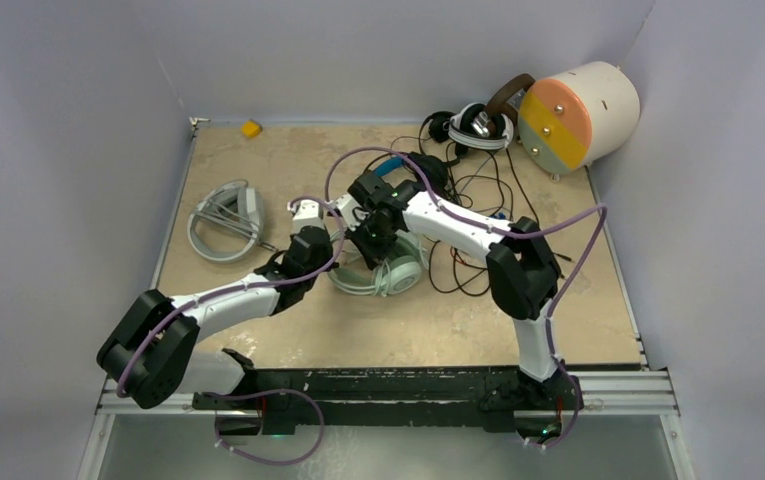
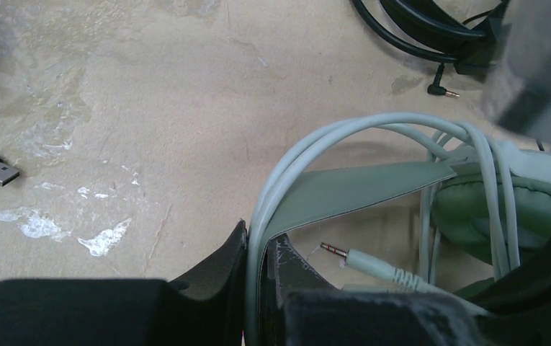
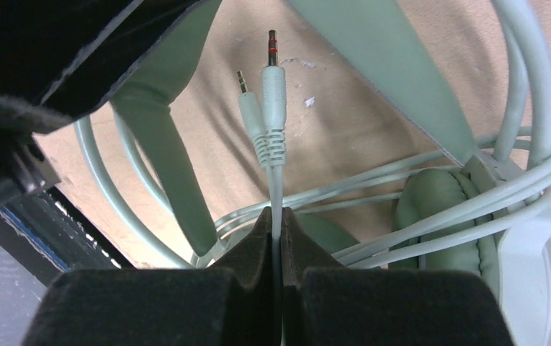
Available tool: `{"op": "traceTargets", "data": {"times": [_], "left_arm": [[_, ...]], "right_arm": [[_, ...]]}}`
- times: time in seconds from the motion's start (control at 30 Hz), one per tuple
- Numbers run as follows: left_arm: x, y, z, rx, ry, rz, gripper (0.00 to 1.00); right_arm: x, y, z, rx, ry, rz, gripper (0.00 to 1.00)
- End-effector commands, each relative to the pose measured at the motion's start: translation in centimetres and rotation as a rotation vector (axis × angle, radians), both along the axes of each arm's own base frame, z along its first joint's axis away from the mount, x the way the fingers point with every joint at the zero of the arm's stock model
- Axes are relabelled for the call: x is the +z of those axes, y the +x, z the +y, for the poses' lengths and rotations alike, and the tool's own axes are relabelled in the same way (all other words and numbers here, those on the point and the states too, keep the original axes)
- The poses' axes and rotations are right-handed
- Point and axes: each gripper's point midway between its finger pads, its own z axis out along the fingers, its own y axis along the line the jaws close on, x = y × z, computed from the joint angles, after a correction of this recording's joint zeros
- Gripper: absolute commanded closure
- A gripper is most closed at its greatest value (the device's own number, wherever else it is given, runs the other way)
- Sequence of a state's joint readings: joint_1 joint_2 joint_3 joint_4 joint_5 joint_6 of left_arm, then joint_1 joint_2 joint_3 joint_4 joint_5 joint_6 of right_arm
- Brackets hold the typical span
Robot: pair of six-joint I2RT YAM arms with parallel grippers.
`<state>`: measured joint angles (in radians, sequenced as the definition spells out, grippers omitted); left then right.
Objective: Wrap the headphones
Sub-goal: Wrap the headphones cable around the headphones.
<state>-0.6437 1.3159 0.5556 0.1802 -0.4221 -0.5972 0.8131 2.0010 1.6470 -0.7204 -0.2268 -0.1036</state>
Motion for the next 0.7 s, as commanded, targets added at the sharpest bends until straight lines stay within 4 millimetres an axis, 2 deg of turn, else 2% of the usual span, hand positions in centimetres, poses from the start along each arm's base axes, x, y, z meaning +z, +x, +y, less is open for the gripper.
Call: {"op": "traceTargets", "data": {"times": [0.0,0.1,0.33,0.4,0.53,0.67], "left_arm": [[6.3,1.5,-4.2,-0.118,-0.133,-0.154,1.0],[6.9,1.1,-4.9,-0.135,-0.144,-0.167,1.0],[7.5,0.8,-5.1,-0.138,-0.158,-0.181,1.0],[7.5,0.7,-5.1,-0.138,-0.163,-0.181,1.0],[7.1,0.5,-4.9,-0.123,-0.18,-0.161,1.0],[6.9,0.4,-4.7,-0.104,-0.188,-0.144,1.0]], "right_arm": [[1.0,1.0,0.9,-0.047,-0.003,0.007,1.0],[0.7,1.7,1.7,-0.08,-0.006,0.019,1.0],[-0.4,3.0,2.6,-0.18,0.006,0.058,1.0],[-0.3,3.4,2.8,-0.204,0.027,0.056,0.97],[0.5,3.9,2.9,-0.236,0.075,0.031,0.93],[1.9,4.0,2.7,-0.243,0.097,0.003,0.81]]}}
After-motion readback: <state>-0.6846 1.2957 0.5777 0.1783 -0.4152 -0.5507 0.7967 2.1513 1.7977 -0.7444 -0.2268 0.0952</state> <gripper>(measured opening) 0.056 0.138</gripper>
